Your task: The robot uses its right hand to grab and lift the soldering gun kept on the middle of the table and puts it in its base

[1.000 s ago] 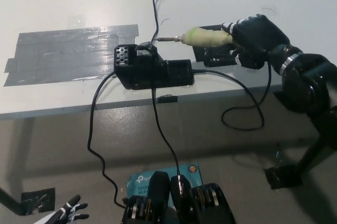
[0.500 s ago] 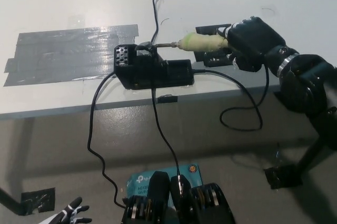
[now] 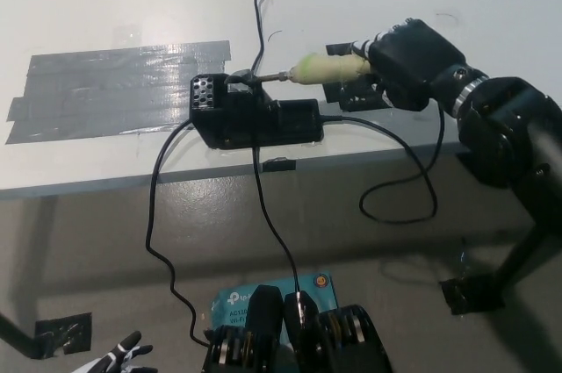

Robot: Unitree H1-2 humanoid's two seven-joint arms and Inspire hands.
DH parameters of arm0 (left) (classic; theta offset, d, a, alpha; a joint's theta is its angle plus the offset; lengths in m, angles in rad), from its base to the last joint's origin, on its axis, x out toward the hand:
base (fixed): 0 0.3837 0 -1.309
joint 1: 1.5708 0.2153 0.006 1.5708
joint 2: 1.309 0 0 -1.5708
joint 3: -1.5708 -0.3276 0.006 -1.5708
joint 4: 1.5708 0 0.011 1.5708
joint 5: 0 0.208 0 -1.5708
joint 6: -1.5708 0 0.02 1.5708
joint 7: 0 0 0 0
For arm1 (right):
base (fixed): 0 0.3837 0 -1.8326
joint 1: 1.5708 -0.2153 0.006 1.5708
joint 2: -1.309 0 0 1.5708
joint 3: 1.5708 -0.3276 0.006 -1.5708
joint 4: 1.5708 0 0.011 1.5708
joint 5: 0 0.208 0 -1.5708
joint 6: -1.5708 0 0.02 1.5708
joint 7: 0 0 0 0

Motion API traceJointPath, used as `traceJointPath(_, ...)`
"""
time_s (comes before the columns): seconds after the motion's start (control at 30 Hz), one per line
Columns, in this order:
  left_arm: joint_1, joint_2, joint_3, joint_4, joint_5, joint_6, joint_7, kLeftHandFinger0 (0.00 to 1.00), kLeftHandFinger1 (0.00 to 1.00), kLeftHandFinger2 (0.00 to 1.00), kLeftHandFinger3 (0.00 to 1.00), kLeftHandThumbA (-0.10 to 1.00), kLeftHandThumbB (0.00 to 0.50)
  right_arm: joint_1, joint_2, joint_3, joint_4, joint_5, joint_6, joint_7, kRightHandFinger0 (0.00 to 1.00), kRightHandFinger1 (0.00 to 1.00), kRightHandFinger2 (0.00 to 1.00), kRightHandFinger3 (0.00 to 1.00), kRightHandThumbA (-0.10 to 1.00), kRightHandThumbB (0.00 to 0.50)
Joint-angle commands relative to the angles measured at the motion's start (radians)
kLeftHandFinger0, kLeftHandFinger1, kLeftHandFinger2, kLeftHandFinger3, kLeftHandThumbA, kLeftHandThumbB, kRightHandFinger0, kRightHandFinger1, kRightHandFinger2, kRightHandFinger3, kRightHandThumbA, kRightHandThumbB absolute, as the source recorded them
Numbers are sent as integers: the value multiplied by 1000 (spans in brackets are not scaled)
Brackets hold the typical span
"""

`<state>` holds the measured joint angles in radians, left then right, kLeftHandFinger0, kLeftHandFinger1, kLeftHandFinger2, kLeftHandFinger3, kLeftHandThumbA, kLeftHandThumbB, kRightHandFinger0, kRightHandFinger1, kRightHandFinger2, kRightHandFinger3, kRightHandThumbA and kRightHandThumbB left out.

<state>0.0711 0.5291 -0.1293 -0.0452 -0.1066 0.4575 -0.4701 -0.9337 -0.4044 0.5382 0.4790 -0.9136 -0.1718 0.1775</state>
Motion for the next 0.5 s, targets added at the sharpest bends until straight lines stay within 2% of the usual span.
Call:
traceJointPath(0.0,-2,24,-6,-35,-2,12,17,1000,861,894,1000,1000,500,-75,-5,13,8,-39,-60,-68,0,21,392,230,-82,3)
traceJointPath(0.03,-3,24,-8,-33,-2,12,17,1000,861,892,1000,1000,500,-77,-6,20,9,-49,-61,-70,0,18,390,228,-75,0)
traceJointPath(0.07,-5,22,-8,-27,-1,12,17,1000,842,873,1000,1000,500,-80,1,26,11,-52,-61,-67,0,5,384,152,-52,0)
traceJointPath(0.1,-7,20,-11,-24,4,12,19,1000,824,864,1000,1000,500,-83,8,35,11,-59,-57,-53,0,4,394,118,-99,0)
traceJointPath(0.2,-7,18,-18,-26,4,12,17,1000,804,841,1000,1000,500,-81,8,59,14,-86,-67,-76,0,19,409,84,-100,0)
traceJointPath(0.23,-10,17,-22,-24,10,12,17,1000,805,827,1000,1000,500,-83,8,67,20,-96,-66,-77,0,14,406,131,-95,12)
traceJointPath(0.27,-12,14,-21,-20,12,12,18,1000,791,826,1000,1000,500,-91,11,80,31,-108,-63,-67,0,17,411,156,-76,1)
traceJointPath(0.3,-12,13,-24,-21,15,12,19,1000,788,819,1000,1000,500,-95,11,91,47,-112,-66,-60,0,45,439,118,-88,0)
traceJointPath(0.33,-11,12,-26,-24,19,12,23,1000,777,809,1000,1000,500,-106,12,106,71,-124,-70,-64,0,53,448,74,-52,0)
traceJointPath(0.37,-10,10,-27,-24,19,12,24,1000,789,799,1000,1000,500,-110,11,116,76,-132,-64,-55,0,90,492,79,-28,0)
traceJointPath(0.47,-14,5,-32,-24,25,12,26,1000,760,800,1000,1000,500,-129,11,141,108,-147,-59,-54,0,121,520,63,-19,0)
